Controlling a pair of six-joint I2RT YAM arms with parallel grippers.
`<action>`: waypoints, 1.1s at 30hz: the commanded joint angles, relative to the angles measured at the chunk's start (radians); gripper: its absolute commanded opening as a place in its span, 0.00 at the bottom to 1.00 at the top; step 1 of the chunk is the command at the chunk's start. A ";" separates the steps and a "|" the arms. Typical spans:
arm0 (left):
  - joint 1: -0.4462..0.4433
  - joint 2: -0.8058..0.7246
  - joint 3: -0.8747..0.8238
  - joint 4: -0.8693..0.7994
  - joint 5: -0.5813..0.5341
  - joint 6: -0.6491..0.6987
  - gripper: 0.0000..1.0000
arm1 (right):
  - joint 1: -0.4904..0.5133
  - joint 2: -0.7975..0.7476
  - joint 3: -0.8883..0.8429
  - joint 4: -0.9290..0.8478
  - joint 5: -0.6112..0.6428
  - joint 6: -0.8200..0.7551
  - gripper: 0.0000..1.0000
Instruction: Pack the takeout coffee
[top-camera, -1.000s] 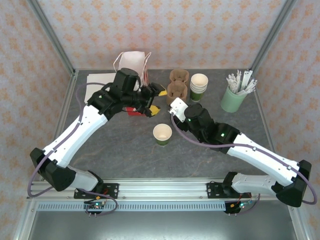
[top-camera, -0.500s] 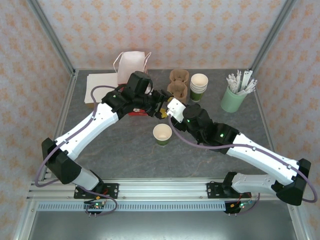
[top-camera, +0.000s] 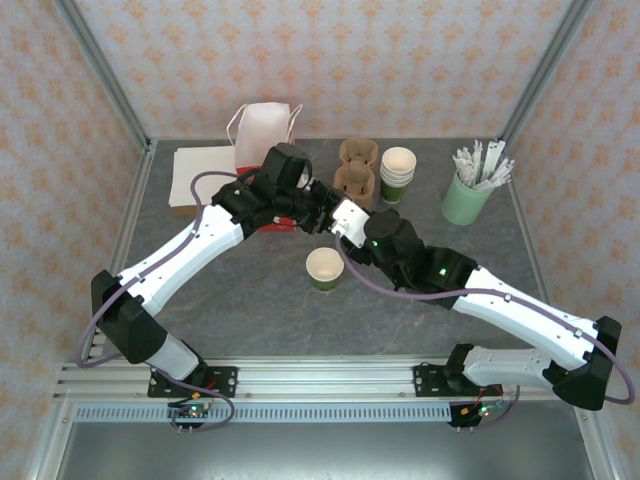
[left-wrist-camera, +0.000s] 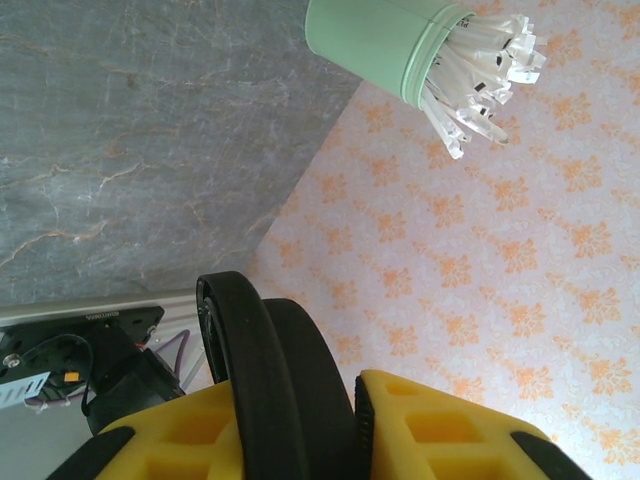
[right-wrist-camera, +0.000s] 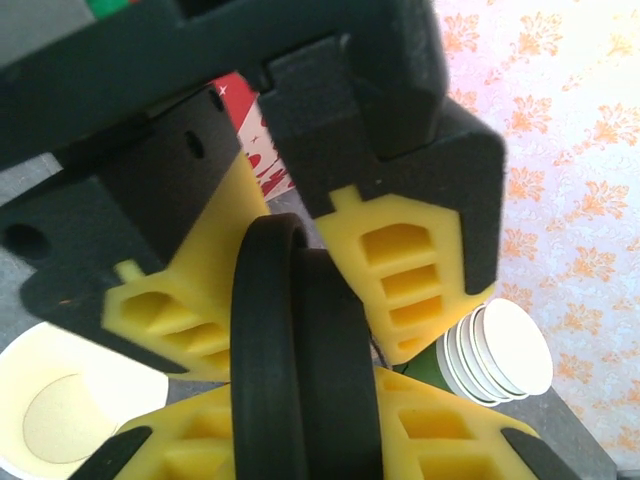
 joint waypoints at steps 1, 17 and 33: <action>-0.005 0.004 0.037 -0.021 0.002 0.055 0.20 | -0.002 -0.021 0.016 -0.027 0.024 0.026 0.27; 0.013 0.014 0.160 -0.168 -0.105 0.593 0.04 | -0.137 -0.160 0.048 -0.195 -0.301 0.293 0.89; 0.027 -0.075 0.058 -0.040 -0.043 0.960 0.03 | -0.376 -0.366 -0.269 0.281 -0.845 0.369 0.99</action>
